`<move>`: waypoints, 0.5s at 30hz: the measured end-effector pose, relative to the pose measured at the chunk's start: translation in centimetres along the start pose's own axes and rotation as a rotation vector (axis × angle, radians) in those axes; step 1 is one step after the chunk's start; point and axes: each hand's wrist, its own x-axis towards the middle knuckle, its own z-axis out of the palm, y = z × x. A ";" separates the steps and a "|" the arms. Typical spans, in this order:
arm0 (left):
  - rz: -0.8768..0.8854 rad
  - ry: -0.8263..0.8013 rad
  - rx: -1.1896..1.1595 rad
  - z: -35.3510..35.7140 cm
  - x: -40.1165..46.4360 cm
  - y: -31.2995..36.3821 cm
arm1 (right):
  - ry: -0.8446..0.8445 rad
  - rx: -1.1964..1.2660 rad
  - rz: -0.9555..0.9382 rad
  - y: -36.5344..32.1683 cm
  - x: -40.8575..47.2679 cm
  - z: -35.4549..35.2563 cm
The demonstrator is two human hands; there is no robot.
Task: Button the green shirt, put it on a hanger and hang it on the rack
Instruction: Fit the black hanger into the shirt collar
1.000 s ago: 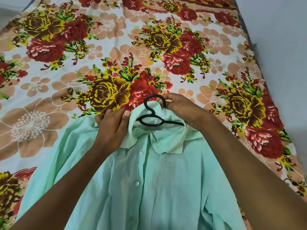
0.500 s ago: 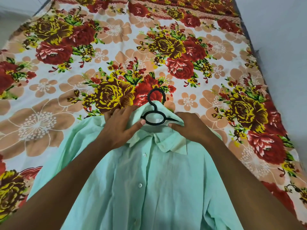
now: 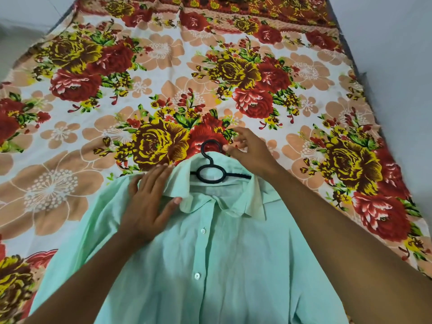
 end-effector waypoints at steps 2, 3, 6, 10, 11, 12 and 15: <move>-0.015 0.030 0.021 0.7 -0.1 -0.3 | -0.077 -0.034 -0.012 -0.8 1.8 1.4; -0.030 0.041 0.025 0.7 0.3 -0.3 | -0.106 -0.091 -0.017 -1.2 2.6 2.0; -0.038 0.030 0.060 0.8 0.0 -0.3 | -0.086 -0.234 -0.047 -1.8 4.1 4.2; -0.058 0.040 0.072 0.7 -0.3 -0.3 | 0.007 -0.208 -0.049 -1.4 6.0 4.3; -0.062 0.029 0.089 0.8 -0.2 -0.4 | 0.038 -0.206 -0.039 -1.5 6.6 4.0; -0.057 0.017 0.114 0.9 -0.2 -0.5 | 0.081 -0.194 -0.028 -1.4 7.3 3.6; -0.034 -0.007 0.163 1.0 -0.1 -0.7 | 0.153 -0.152 -0.004 -1.6 8.8 2.9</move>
